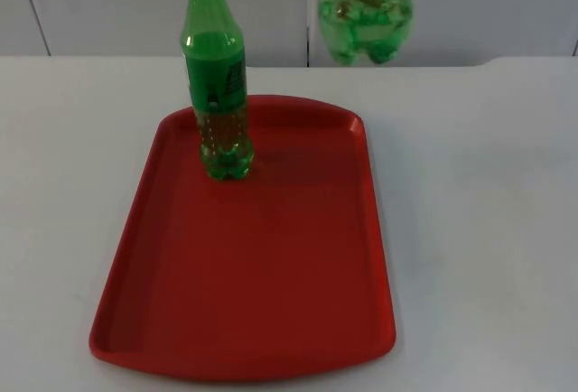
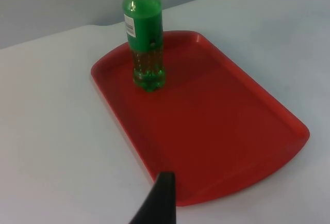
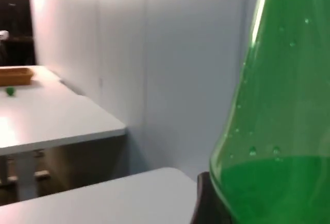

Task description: Place the bottle upright on the tray.

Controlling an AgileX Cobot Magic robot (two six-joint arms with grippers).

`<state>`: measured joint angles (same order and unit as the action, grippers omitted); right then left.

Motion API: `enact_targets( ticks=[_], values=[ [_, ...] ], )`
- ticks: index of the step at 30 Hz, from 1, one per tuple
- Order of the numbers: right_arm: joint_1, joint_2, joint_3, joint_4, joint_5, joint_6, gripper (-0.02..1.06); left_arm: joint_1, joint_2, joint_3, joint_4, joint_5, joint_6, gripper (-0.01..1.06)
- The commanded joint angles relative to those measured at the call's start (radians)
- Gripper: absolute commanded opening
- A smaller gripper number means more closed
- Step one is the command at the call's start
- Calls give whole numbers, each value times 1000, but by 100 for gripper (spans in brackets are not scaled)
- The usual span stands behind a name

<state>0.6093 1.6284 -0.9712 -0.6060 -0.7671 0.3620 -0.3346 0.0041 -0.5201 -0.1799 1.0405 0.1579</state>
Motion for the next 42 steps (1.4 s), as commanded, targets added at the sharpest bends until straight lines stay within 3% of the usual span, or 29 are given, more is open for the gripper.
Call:
enact_targets(
  ticks=[1, 3, 7, 8, 10, 14, 20, 34, 39, 42],
  values=[
    [0, 27, 4, -51, -97, 33, 0, -2, -4, 1, 8, -1, -5, 87],
    [0, 49, 4, -57, -142, 48, 0, -2, -4, 1, 8, -1, -5, 87],
    [0, 148, 4, -72, -364, 71, 0, -2, -4, 1, 8, -1, -5, 87],
    [0, 148, 4, -72, -364, 71, 0, -2, -4, 1, 8, -1, -5, 87],
    [0, 204, 4, -72, -451, 77, 0, -2, -4, 1, 8, -1, -5, 87],
    [0, 315, -7, -89, -454, 78, 0, -2, -4, 2, 8, 2, -5, 87],
    [0, 465, -82, -193, -454, 104, 0, -2, -4, 2, 8, 2, -5, 87],
    [0, 639, -316, -230, -454, 206, 0, -2, -4, 2, 10, 2, -5, 87],
    [0, 704, -469, -375, -454, 217, 0, -2, -4, 6, 15, 14, -5, 87],
    [0, 719, -503, -412, -454, 231, 0, -2, -4, 8, 25, 16, -5, 87]
  ],
)
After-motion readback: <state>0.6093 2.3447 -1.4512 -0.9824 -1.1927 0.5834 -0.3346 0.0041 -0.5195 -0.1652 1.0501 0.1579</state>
